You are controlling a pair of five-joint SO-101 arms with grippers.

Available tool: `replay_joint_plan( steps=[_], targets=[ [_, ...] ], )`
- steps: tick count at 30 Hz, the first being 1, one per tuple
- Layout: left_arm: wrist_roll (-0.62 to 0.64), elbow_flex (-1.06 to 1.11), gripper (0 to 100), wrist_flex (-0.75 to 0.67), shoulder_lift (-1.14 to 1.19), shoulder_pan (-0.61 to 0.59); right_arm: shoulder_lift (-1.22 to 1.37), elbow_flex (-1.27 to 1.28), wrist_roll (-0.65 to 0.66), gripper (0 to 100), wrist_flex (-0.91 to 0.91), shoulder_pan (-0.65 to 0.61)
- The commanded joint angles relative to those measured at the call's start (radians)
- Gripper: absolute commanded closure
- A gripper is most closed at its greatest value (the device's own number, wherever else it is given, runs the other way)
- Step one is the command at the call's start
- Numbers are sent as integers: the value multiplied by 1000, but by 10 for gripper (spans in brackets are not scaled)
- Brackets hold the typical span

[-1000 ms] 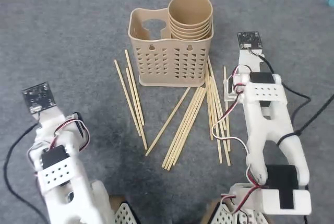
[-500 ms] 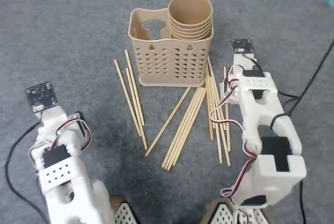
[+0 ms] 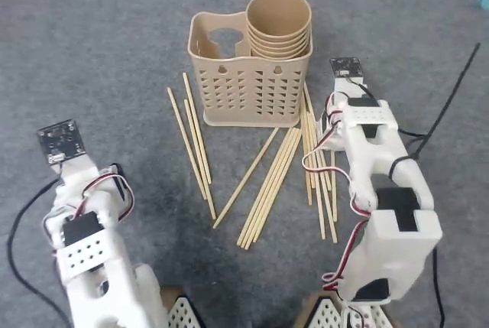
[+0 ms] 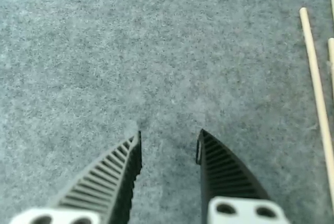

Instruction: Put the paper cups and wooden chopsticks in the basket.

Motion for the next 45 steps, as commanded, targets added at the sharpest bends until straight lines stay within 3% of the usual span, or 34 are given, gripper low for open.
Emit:
replay_joint_plan(
  steps=[1,4,13,20,30,37,45],
  targets=[
    [-5,-4,836,-23,-20,8,22,-100,11,918,70,-1],
    [-5,-4,836,-23,-20,5,67,-157,9,996,125,16],
    [-5,-2,836,-25,-20,3,-16,-187,-35,991,271,105],
    [-5,-2,836,-26,-20,3,-302,-153,-35,991,417,113],
    [-5,13,836,-74,-18,8,-828,-46,-28,991,420,107],
    [-5,13,835,-74,-18,9,-1079,-46,-26,990,268,2],
    [-5,13,835,-74,-18,9,-1129,-21,-25,990,-180,-245]
  ],
)
